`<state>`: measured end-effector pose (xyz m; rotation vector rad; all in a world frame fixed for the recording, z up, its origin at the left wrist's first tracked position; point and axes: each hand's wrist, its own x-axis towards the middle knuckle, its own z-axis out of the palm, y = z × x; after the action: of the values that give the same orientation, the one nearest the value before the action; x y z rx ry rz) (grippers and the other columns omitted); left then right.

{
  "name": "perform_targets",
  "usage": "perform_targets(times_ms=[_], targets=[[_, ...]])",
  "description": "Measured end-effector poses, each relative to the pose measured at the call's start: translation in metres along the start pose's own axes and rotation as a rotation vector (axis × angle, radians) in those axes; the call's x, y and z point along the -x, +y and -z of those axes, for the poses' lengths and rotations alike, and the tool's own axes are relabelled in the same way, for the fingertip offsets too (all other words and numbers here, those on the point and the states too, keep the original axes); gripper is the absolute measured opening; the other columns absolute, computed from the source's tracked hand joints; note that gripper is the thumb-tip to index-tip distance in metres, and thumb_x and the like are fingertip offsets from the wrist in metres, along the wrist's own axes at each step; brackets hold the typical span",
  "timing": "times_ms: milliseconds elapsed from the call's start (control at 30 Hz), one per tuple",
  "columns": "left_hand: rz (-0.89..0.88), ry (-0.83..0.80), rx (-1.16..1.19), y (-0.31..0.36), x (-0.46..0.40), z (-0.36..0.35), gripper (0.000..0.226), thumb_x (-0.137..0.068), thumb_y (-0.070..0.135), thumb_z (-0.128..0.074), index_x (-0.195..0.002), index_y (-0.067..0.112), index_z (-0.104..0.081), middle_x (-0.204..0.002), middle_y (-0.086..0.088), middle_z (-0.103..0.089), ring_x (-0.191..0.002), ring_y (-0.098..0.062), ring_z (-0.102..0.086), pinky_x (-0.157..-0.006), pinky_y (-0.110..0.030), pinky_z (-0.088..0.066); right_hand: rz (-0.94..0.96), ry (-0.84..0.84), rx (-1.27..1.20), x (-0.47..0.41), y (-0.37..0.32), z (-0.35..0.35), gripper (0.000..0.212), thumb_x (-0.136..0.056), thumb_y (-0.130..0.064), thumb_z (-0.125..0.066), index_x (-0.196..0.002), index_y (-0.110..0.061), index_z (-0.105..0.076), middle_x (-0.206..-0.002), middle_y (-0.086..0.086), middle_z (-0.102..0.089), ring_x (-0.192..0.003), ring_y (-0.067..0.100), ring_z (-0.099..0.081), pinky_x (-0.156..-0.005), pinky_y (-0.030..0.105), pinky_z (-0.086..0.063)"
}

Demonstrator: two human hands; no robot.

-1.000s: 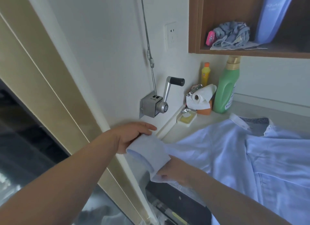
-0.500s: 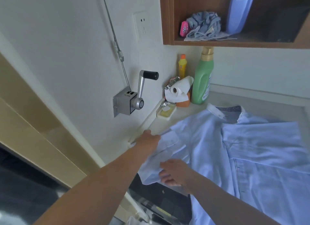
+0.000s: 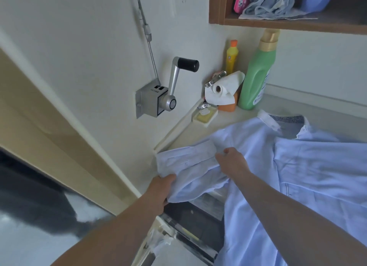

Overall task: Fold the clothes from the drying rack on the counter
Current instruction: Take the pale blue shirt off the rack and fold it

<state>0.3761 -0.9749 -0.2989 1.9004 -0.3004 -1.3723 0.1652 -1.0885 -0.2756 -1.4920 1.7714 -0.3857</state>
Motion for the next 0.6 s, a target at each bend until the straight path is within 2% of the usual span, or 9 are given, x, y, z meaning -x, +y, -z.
perform_targets(times_ms=[67,100,167,233,300,333,433,533,600], targets=[[-0.072,0.007,-0.017,-0.002,0.001,0.002,0.071,-0.054,0.054,-0.077,-0.117,0.023,-0.064,-0.11,-0.008,-0.073,-0.101,-0.035,-0.07,-0.095,-0.054,-0.058,-0.008,0.001,0.068,-0.008,0.0,-0.004,0.029,-0.089,-0.049,-0.053,-0.104,-0.023,-0.055,-0.088,0.0,-0.06,-0.078,0.024,-0.058,-0.062,0.03,-0.045],[-0.121,0.019,-0.038,0.0,0.006,0.002,0.07,-0.059,0.054,-0.077,-0.12,0.023,-0.061,-0.11,-0.006,-0.072,-0.101,-0.032,-0.07,-0.096,-0.053,-0.057,-0.009,0.005,0.083,-0.011,-0.001,-0.005,0.028,-0.088,-0.049,-0.054,-0.091,-0.021,-0.052,-0.076,-0.001,-0.056,-0.069,0.023,-0.055,-0.056,0.029,-0.043],[-0.166,0.04,-0.079,0.0,0.012,0.003,0.062,-0.072,0.048,-0.077,-0.125,0.026,-0.053,-0.114,0.001,-0.066,-0.103,-0.025,-0.066,-0.099,-0.049,-0.054,-0.017,-0.012,0.114,-0.015,-0.001,-0.005,0.034,-0.09,-0.048,-0.057,-0.078,-0.016,-0.055,-0.07,0.0,-0.058,-0.065,0.022,-0.058,-0.053,0.027,-0.041],[-0.188,0.01,-0.099,-0.002,0.009,0.005,0.073,-0.068,0.052,-0.077,-0.131,0.029,-0.047,-0.119,0.003,-0.063,-0.107,-0.023,-0.064,-0.101,-0.049,-0.053,-0.011,-0.046,0.164,-0.016,-0.002,-0.006,0.034,-0.092,-0.046,-0.056,-0.081,-0.014,-0.064,-0.077,0.004,-0.066,-0.071,0.024,-0.064,-0.056,0.028,-0.045],[-0.163,-0.023,-0.056,-0.004,0.007,0.007,0.085,-0.06,0.057,-0.08,-0.134,0.031,-0.046,-0.122,0.003,-0.065,-0.108,-0.024,-0.066,-0.096,-0.048,-0.057,0.016,-0.027,0.143,-0.015,-0.001,-0.004,0.031,-0.094,-0.042,-0.053,-0.086,-0.016,-0.066,-0.082,0.005,-0.069,-0.077,0.024,-0.065,-0.063,0.031,-0.048],[-0.136,-0.039,-0.009,-0.006,0.005,0.009,0.083,-0.064,0.055,-0.081,-0.135,0.033,-0.046,-0.123,0.003,-0.066,-0.108,-0.025,-0.068,-0.091,-0.047,-0.06,0.021,-0.001,0.093,-0.014,0.002,-0.005,0.028,-0.095,-0.042,-0.052,-0.088,-0.017,-0.064,-0.083,0.003,-0.068,-0.078,0.023,-0.064,-0.065,0.033,-0.048],[-0.077,-0.071,0.138,-0.003,0.003,0.007,0.056,-0.086,0.042,-0.077,-0.132,0.034,-0.047,-0.123,-0.001,-0.067,-0.103,-0.029,-0.072,-0.076,-0.043,-0.064,0.0,0.091,-0.088,-0.017,0.01,0.0,0.025,-0.096,-0.045,-0.051,-0.089,-0.022,-0.057,-0.085,0.0,-0.065,-0.079,0.024,-0.063,-0.071,0.036,-0.053],[-0.055,-0.065,0.164,-0.001,0.002,0.004,0.047,-0.09,0.042,-0.076,-0.128,0.022,-0.056,-0.116,-0.007,-0.073,-0.098,-0.031,-0.074,-0.077,-0.043,-0.064,-0.047,0.103,-0.174,-0.016,0.014,0.008,0.023,-0.097,-0.042,-0.049,-0.089,-0.021,-0.056,-0.084,0.004,-0.066,-0.078,0.032,-0.07,-0.076,0.047,-0.061],[-0.048,-0.057,0.16,0.002,0.004,0.002,0.042,-0.091,0.042,-0.075,-0.121,0.016,-0.061,-0.109,-0.009,-0.076,-0.095,-0.03,-0.075,-0.075,-0.039,-0.063,-0.053,0.082,-0.128,-0.016,0.015,0.012,0.022,-0.098,-0.033,-0.048,-0.091,-0.015,-0.058,-0.08,0.009,-0.068,-0.074,0.033,-0.071,-0.072,0.047,-0.062]])
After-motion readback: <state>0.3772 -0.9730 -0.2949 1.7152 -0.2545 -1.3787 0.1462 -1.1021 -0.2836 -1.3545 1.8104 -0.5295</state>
